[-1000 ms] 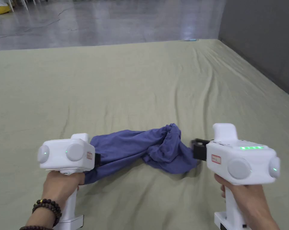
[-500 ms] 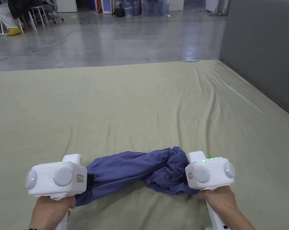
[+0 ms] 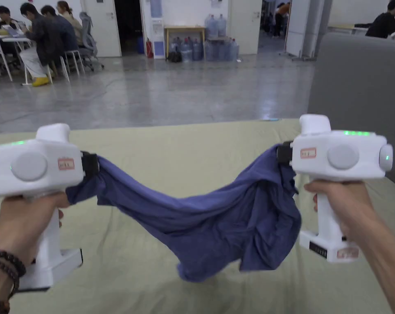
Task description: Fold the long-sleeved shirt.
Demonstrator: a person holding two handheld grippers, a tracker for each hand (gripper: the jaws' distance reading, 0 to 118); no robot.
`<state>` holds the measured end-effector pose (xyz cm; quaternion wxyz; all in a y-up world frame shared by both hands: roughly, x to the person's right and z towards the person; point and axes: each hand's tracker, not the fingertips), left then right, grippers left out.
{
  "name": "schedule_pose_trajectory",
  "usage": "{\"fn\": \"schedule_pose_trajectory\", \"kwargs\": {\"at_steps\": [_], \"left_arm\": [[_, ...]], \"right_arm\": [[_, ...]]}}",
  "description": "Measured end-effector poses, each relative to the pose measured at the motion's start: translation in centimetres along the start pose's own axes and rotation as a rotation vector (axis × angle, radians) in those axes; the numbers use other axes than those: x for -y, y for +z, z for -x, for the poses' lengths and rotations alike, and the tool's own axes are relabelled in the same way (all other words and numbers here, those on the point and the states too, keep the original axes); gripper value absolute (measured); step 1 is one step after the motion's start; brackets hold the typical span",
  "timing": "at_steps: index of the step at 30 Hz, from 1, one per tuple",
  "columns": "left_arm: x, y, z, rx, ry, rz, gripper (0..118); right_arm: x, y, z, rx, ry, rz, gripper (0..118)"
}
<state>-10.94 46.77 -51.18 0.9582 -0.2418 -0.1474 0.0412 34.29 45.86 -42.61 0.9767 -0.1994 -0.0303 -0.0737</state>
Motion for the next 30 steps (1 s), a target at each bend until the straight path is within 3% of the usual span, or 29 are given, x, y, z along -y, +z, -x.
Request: {"fn": "schedule_pose_trajectory", "kwargs": {"at_steps": [3,9,14,17,21,24,30], "left_arm": [[-6.1,0.0,1.1,-0.067,0.0,-0.06,7],[-17.5,0.0,2.1,-0.114,0.037,-0.14,7],[-20.6,-1.1,2.9,-0.117,0.071,-0.149,7],[-19.5,-2.9,2.9,-0.133,0.038,-0.137,7],[-14.4,-7.3,3.5,-0.143,0.01,-0.063,7],[-9.5,-11.0,4.3,-0.147,0.011,-0.003,7],[-1.0,-13.7,5.3,-0.143,0.039,0.103,7]], "right_arm": [[-7.0,-0.7,0.7,0.006,0.002,-0.045,6],[-19.4,-2.3,3.5,0.047,0.08,-0.13,6],[-23.8,-3.4,4.4,0.071,0.066,-0.139,6],[-22.8,-4.8,4.2,0.077,0.061,-0.141,6],[-18.5,-8.7,3.0,0.051,-0.003,-0.07,6],[-12.5,-13.5,2.0,0.075,0.017,0.046,6],[-2.2,-17.8,0.3,0.051,-0.045,0.186,6]]}}
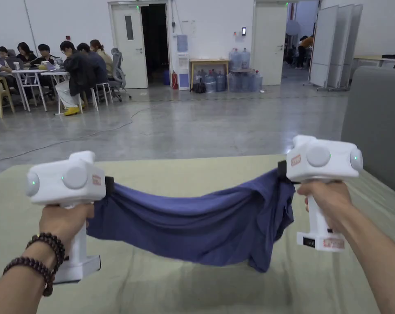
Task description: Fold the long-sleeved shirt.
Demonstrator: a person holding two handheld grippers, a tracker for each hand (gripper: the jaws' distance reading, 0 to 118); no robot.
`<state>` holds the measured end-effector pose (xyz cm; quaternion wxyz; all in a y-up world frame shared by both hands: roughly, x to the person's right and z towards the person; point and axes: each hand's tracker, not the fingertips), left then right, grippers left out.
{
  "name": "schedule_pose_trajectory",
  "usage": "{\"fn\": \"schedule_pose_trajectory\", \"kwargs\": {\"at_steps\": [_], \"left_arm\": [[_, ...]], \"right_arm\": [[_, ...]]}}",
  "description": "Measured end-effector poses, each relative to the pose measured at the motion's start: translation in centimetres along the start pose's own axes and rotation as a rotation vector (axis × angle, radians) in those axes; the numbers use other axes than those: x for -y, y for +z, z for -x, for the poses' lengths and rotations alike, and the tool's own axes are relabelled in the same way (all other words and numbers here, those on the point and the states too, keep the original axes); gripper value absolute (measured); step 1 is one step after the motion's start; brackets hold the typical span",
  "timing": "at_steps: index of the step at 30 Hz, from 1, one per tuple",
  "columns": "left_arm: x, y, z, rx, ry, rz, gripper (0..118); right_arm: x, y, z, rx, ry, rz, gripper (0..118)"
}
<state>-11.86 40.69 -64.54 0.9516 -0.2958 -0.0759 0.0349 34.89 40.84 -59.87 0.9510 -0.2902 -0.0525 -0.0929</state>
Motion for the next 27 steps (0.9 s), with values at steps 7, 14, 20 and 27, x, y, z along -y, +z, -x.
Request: {"fn": "schedule_pose_trajectory", "kwargs": {"at_steps": [7,14,20,27], "left_arm": [[11.8,6.5,2.3,0.038,-0.01,-0.022,7],[30.5,13.8,4.1,0.036,-0.017,0.104,7],[38.0,14.0,6.2,0.015,-0.006,0.232,7],[35.0,16.7,6.2,0.074,0.067,0.146,118]], "right_arm": [[10.8,8.0,-1.4,-0.07,0.098,-0.007,6],[28.7,15.3,-4.6,-0.047,0.07,0.179,6],[36.2,15.5,-5.2,0.005,0.15,0.354,6],[32.5,19.2,-4.5,-0.004,0.101,0.184,116]]}}
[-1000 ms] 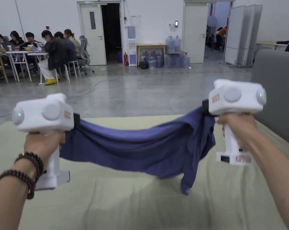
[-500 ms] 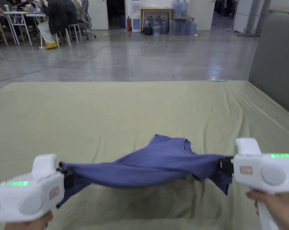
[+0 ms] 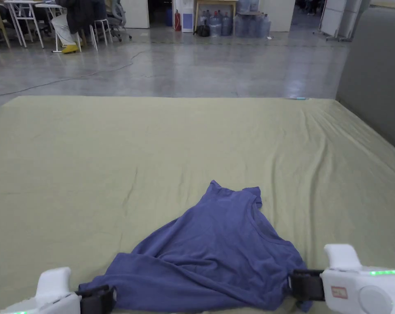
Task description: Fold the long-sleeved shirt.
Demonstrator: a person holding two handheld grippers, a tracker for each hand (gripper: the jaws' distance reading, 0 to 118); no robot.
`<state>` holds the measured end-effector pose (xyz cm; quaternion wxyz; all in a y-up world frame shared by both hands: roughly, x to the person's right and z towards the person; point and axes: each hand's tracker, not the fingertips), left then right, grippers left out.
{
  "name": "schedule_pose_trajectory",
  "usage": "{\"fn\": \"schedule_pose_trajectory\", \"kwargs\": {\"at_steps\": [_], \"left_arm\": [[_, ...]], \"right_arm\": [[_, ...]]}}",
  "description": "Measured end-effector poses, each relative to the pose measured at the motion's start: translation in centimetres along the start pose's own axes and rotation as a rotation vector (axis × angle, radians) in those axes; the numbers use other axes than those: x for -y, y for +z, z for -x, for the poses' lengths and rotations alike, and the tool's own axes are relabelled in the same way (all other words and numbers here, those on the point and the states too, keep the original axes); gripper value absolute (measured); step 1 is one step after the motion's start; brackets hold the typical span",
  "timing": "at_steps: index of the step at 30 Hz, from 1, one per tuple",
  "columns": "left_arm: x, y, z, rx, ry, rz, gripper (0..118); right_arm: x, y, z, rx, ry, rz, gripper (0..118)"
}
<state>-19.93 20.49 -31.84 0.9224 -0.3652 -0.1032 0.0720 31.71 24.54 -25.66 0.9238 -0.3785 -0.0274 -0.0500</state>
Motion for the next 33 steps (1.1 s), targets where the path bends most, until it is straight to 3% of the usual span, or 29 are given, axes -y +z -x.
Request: {"fn": "schedule_pose_trajectory", "kwargs": {"at_steps": [2,3,4,5,6,14,16,17,19,23,24,26,27,28,30,33], "left_arm": [[-1.2,2.0,-0.6,0.007,0.013,-0.027,118],[-2.1,2.9,-0.8,0.007,0.03,-0.047,99],[-2.8,3.5,-0.8,0.006,0.059,-0.069,51],[-3.1,4.9,-1.6,0.003,0.086,-0.096,0],[-3.8,5.4,-1.6,0.002,0.113,-0.115,0],[-4.0,2.1,-0.9,-0.1,0.09,0.037,2],[-3.6,0.1,-0.6,-0.145,0.117,0.139,96],[-3.2,-1.8,0.7,-0.165,0.149,0.22,118],[-2.7,-3.1,1.2,-0.123,0.173,0.198,117],[-1.7,-6.5,1.0,-0.215,0.152,0.306,111],[-1.4,-7.4,1.0,-0.231,0.148,0.32,90],[-0.6,-7.7,0.2,-0.201,0.149,0.285,27],[-0.4,-7.8,0.1,-0.133,0.168,0.258,20],[-0.3,-7.6,-0.6,-0.101,0.175,0.233,19],[-0.3,-6.8,-1.6,-0.174,0.068,0.227,18],[-0.7,-6.3,-0.7,-0.102,0.125,0.222,18]], "right_arm": [[-1.9,2.5,0.7,0.004,0.009,-0.034,114],[-1.4,3.0,0.9,0.019,0.017,-0.057,101],[-1.8,3.8,1.2,0.022,0.022,-0.081,71],[-2.2,4.5,1.6,0.012,0.028,-0.109,18],[-2.5,5.0,2.1,0.004,0.034,-0.115,3],[-2.0,3.1,3.9,-0.06,0.047,-0.08,3],[-1.8,3.1,4.4,-0.057,0.062,-0.075,3],[-1.6,2.9,4.4,-0.059,0.063,-0.066,3],[-1.6,2.6,4.5,-0.054,0.068,-0.041,3],[-1.5,1.9,4.6,-0.046,0.083,-0.016,3],[-1.5,1.7,4.6,-0.046,0.084,-0.011,3],[-1.5,1.3,4.6,-0.042,0.086,-0.002,3],[-1.6,1.0,4.5,-0.04,0.087,0.006,3],[-1.7,0.6,4.5,-0.036,0.088,0.015,3],[-2.0,-0.1,4.4,-0.034,0.087,0.032,3],[-3.6,-1.5,4.3,-0.038,0.098,0.045,3]]}}
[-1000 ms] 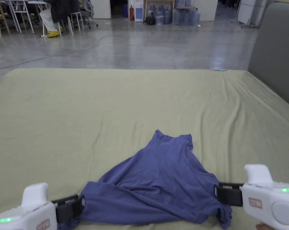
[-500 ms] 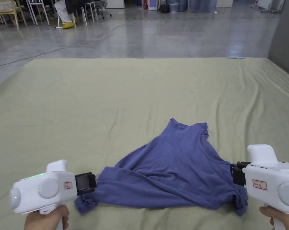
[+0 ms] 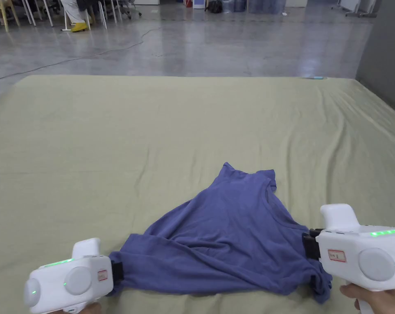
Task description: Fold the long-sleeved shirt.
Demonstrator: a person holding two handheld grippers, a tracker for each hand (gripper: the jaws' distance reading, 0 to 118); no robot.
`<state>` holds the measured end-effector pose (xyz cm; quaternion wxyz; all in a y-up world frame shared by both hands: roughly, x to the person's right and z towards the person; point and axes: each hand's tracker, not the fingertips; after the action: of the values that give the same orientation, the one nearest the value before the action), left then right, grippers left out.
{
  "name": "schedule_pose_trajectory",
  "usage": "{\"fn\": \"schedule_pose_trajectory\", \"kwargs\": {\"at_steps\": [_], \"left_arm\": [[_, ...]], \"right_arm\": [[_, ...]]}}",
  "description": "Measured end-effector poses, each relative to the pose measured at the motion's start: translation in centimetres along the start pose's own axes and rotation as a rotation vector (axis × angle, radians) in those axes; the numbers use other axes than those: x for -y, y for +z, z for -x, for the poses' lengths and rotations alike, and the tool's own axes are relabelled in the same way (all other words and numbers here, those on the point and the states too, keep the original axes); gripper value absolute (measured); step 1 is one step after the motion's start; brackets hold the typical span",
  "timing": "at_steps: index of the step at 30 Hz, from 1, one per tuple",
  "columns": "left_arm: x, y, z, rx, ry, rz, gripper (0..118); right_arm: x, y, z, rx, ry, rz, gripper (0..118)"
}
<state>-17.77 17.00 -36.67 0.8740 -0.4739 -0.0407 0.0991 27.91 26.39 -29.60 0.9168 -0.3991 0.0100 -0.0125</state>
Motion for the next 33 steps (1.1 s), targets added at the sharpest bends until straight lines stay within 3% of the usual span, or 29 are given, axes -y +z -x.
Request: {"fn": "schedule_pose_trajectory", "kwargs": {"at_steps": [5,6,7,8,9,14,17,20,21,22,23,24,25,27,29,33], "left_arm": [[-0.5,1.6,0.4,0.021,-0.01,-0.035,18],[-0.6,1.9,0.3,0.027,-0.017,-0.042,18],[-0.7,2.0,0.1,0.029,-0.023,-0.046,18],[-0.8,2.0,0.0,0.031,-0.026,-0.047,18],[-0.9,2.1,-0.1,0.033,-0.027,-0.05,18],[-0.5,2.6,-1.2,0.042,-0.015,-0.048,18],[-0.6,2.6,-1.4,0.041,0.012,-0.039,18],[-0.8,2.6,-1.2,0.047,0.045,-0.034,18],[-0.8,2.5,-1.2,0.046,0.043,-0.032,18],[-0.8,2.6,-1.2,0.042,0.044,-0.03,18],[-0.7,2.7,-1.2,0.037,0.041,-0.03,18],[-0.8,2.6,-1.2,0.035,0.038,-0.028,18],[-0.9,2.7,-1.1,0.034,0.036,-0.03,18],[-1.0,2.9,-1.2,0.033,0.03,-0.044,18],[-1.7,3.3,-1.3,0.019,0.017,-0.066,18],[-5.2,5.5,-2.1,0.04,-0.07,-0.217,18]], "right_arm": [[-7.8,-3.5,-0.3,-0.046,0.039,-0.061,3],[-10.0,-5.0,-0.4,-0.063,0.052,-0.068,13],[-12.0,-6.9,-0.3,-0.059,0.073,-0.059,42],[-14.2,-9.4,-0.2,-0.051,0.094,-0.028,87],[-16.0,-11.9,-0.1,-0.041,0.12,-0.004,114],[-22.3,-24.1,0.0,-0.076,0.158,0.156,110],[-23.1,-28.9,0.5,-0.065,0.201,0.259,94],[-22.5,-32.1,0.9,-0.068,0.225,0.34,91],[-22.0,-33.1,1.1,-0.063,0.225,0.382,80],[-21.4,-33.6,1.4,-0.046,0.232,0.422,60],[-20.4,-34.2,1.9,-0.01,0.262,0.486,53],[-20.1,-33.4,2.6,-0.023,0.274,0.408,38],[-20.6,-32.8,2.9,-0.008,0.266,0.402,5],[-20.8,-31.5,3.6,-0.04,0.214,0.363,5],[-20.8,-29.7,4.0,0.024,0.258,0.335,5],[-23.8,-22.2,2.6,-0.052,0.179,0.177,5]]}}
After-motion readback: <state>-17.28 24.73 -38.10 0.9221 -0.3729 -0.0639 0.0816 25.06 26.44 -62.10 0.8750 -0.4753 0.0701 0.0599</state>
